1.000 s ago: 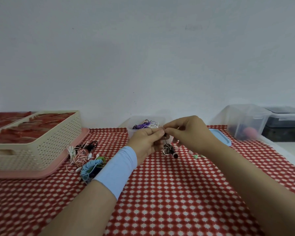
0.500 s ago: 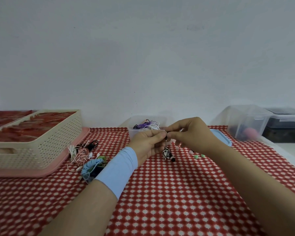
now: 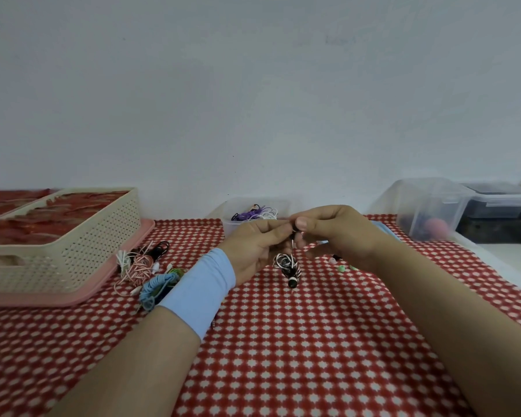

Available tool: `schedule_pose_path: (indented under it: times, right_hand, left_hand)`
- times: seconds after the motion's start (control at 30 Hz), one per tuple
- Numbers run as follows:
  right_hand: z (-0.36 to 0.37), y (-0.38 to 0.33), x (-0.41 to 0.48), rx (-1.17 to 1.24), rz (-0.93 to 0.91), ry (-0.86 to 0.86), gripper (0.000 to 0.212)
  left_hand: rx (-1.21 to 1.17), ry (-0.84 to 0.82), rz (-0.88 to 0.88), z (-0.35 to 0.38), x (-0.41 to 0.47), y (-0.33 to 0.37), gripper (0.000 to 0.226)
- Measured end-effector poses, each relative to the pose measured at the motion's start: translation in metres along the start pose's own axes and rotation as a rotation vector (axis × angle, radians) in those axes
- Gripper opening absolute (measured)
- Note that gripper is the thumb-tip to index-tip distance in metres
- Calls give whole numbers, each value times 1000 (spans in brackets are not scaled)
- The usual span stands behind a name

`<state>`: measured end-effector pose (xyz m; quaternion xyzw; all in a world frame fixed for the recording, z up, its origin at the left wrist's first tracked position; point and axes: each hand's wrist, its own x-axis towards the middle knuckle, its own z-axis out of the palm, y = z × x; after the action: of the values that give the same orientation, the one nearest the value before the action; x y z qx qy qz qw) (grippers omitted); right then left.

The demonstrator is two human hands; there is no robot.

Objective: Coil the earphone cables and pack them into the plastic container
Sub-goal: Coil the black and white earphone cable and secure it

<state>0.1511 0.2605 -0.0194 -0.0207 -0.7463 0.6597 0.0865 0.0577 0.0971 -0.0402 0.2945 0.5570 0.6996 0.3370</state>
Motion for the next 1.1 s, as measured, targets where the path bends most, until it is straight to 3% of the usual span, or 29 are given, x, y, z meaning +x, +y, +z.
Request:
schedule_pose_path:
  times: [0.27,0.6,0.73,0.87,0.97,1.1]
  right_hand:
    - [0,2,2,39,-15,-35,37]
    - [8,-1,0,43,1,45,23]
    - [1,-1,1,-196,40,32,22]
    - [0,1,-4,-371,59,-171,30]
    - [1,2,-2,-438,37,-123,18]
    - [-2,-1,-2,-385,63,-23,10]
  left_hand:
    - [-50,-20,34,-2,0,2,15]
    - [-36,42,61,0,6,3,21]
    - [-127,96,97,1,8,6,22]
    - [-155,95,137,-3,6,11,29]
    - [-112,102,149,-8,5,12,25]
    - [0,257,181,-17,4,13,16]
